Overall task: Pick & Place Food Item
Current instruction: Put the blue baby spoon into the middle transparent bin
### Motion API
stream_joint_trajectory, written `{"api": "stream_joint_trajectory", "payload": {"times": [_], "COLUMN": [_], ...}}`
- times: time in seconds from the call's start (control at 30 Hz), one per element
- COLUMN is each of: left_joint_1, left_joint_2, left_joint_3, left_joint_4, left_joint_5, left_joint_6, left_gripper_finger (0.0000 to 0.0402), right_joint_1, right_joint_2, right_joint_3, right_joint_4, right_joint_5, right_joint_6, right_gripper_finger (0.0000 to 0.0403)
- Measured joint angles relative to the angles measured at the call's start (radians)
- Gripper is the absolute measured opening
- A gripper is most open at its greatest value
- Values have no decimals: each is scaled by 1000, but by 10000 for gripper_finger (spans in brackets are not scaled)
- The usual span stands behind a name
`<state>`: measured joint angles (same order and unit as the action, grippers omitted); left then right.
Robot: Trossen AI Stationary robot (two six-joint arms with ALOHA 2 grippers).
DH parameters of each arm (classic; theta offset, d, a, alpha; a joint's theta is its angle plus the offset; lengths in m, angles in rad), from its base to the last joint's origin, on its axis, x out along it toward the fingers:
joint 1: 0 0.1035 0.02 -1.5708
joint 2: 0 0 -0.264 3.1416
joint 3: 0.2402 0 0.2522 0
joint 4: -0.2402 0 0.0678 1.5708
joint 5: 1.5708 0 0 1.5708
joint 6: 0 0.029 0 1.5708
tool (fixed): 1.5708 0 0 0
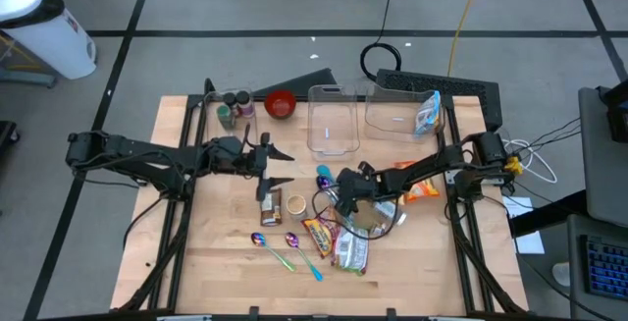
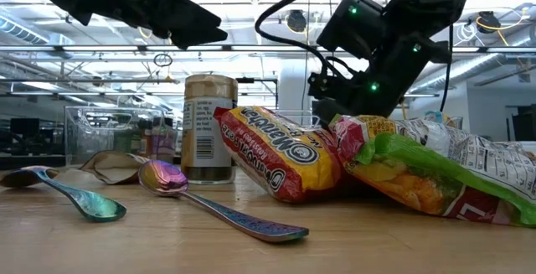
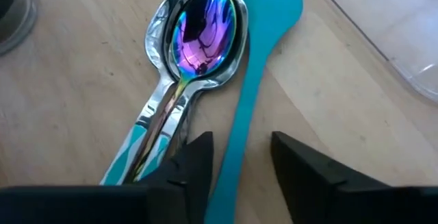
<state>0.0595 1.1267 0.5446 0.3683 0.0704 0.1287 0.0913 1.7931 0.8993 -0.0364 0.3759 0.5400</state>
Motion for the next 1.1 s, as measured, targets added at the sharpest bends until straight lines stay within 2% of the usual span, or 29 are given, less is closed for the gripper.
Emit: {"api": "stream_joint_trajectory", "payload": {"times": [0.23,0.43,0.57,0.87,1.1], "left_joint_1": [25,41,50,54,54], "left_joint_2": [0,0,0,0,0], "left_joint_3": [0,0,0,0,0], "left_joint_4": [0,-1,-1,-9,-6], "left_joint_5": [2,2,2,-1,-3], "left_joint_6": [8,8,8,20,20], "left_gripper_finger": [272,259,259,260,249], "right_joint_1": [-29,-45,-49,-53,-53], "right_joint_2": [-3,-4,-33,-250,-469], "right_joint_3": [0,16,47,73,71], "right_joint_4": [11,6,-1,-1,11], "right_joint_5": [-40,-48,-29,-1,106], "right_joint_6": [-2,-13,-69,-157,-244], "right_gripper_finger": [17,26,13,13,13]}}
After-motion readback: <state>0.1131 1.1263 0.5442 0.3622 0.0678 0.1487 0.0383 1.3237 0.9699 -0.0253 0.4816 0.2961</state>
